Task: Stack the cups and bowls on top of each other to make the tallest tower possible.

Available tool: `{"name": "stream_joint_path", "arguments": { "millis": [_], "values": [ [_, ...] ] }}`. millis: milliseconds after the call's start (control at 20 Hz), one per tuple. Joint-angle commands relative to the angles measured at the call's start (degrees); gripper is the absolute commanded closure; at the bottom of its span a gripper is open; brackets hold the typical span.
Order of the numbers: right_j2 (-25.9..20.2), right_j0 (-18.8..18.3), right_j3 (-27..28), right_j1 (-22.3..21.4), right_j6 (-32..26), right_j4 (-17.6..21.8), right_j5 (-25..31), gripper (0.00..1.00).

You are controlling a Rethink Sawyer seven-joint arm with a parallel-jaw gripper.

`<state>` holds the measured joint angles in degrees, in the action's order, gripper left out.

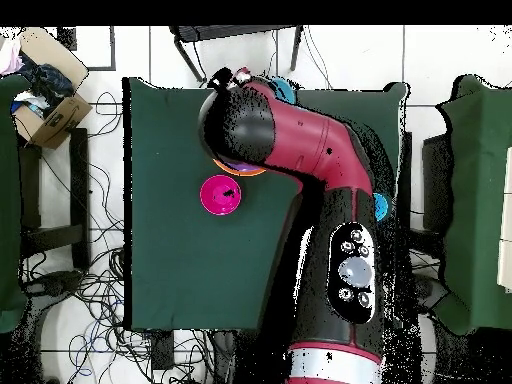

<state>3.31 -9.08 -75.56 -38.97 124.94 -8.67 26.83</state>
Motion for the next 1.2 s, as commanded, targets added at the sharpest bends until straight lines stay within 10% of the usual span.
{"name": "stream_joint_path", "arguments": {
  "millis": [50, 1200],
  "values": [
    [-3.39, 0.93, -6.74, 3.61, 8.55, -0.88, -2.50, 1.00],
    [-3.82, 1.36, -9.90, 5.14, 9.27, -3.94, -5.86, 1.00]
  ]
}}
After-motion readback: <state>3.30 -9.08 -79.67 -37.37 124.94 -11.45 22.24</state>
